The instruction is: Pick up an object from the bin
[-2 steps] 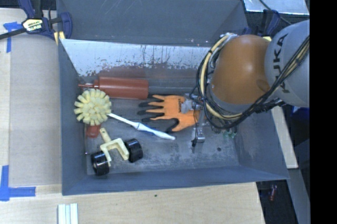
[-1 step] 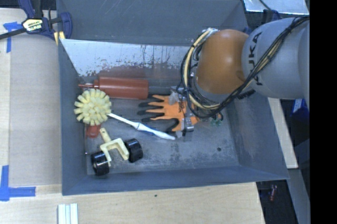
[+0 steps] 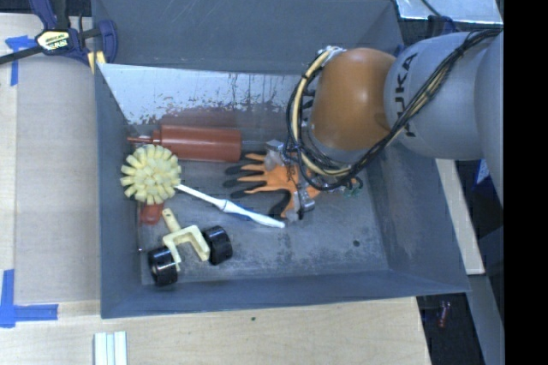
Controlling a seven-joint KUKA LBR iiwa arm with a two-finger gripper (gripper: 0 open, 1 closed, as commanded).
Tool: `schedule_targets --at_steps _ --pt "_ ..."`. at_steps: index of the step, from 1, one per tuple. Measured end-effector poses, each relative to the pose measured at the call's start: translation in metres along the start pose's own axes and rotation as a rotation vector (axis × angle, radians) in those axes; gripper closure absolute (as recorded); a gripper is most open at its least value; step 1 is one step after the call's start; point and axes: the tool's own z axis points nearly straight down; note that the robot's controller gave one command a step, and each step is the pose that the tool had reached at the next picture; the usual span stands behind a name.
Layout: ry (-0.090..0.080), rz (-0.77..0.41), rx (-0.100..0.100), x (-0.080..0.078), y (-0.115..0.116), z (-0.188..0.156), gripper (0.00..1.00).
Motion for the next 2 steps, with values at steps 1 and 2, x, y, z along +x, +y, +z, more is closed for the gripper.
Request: schedule_targets --at_steps 1,2 --pt "0.001 -0.332 0.001 0.002 0.028 -0.001 0.0" --pt "-0.002 -0.254 0.0 0.001 0.018 0.0 0.0"
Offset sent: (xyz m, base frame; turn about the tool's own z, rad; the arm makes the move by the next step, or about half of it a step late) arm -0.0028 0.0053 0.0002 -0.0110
